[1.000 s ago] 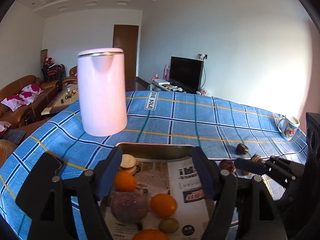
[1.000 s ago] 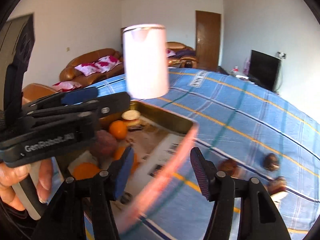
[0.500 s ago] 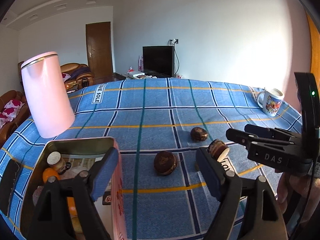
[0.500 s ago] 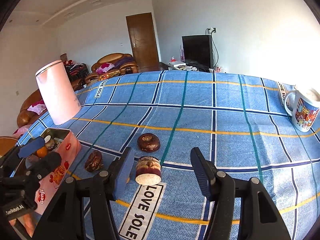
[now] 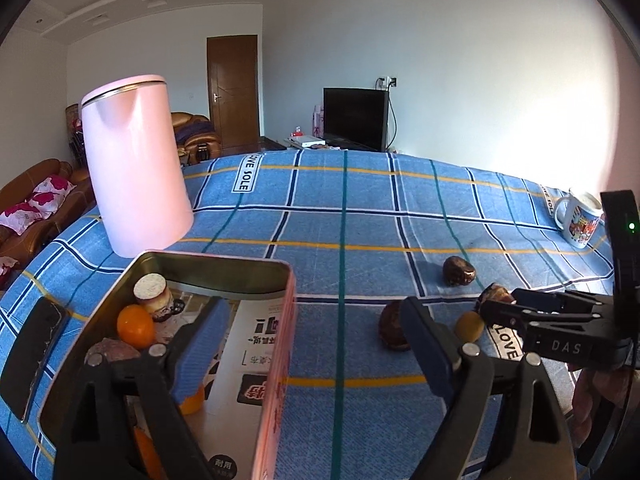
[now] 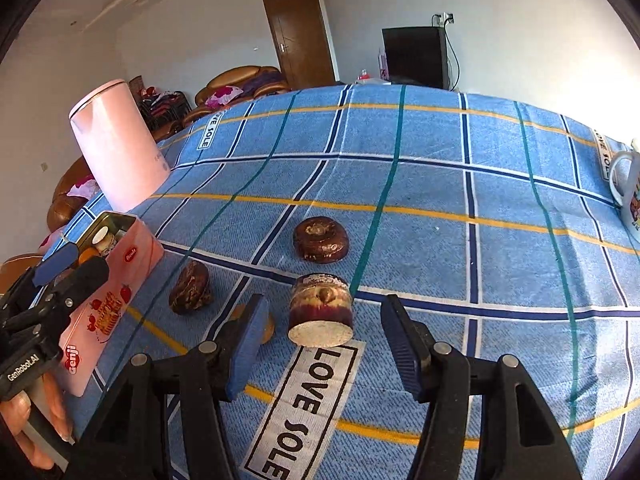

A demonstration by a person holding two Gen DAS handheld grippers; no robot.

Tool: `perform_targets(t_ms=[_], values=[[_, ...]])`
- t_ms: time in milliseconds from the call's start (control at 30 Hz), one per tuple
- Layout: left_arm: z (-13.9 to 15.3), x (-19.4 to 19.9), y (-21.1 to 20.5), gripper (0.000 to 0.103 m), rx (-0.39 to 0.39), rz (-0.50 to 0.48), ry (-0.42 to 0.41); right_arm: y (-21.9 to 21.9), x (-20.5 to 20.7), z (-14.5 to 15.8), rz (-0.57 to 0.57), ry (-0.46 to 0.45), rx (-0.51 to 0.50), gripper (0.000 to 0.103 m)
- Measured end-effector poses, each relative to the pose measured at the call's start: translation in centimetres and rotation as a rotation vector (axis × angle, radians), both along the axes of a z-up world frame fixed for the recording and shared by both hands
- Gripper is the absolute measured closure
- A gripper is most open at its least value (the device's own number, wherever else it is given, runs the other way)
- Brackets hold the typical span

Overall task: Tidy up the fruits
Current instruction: 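Grasp the dark brown round fruit with the left tool while the right tool grasps a brown jar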

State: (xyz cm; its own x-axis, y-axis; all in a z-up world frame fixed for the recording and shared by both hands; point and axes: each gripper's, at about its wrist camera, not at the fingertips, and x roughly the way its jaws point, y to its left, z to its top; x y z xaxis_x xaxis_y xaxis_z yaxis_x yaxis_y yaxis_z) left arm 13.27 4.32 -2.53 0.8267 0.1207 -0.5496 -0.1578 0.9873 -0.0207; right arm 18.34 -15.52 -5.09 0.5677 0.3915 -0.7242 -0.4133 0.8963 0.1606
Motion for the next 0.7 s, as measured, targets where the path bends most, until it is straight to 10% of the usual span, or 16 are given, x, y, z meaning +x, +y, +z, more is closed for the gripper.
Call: perform_targets(t_ms=[167,700], values=[[-0.1,0.6,-2.2,0.013,0.047,-0.06,0.016,0.0,0.7,-0.6,0.013,0.048,0.009,0.067],[-2.2,4.9,-6.1,0.036,0.095,-0.185,0.187,-2.3,-0.5,0.9,-0.049,-0.039,0.077,0.067]])
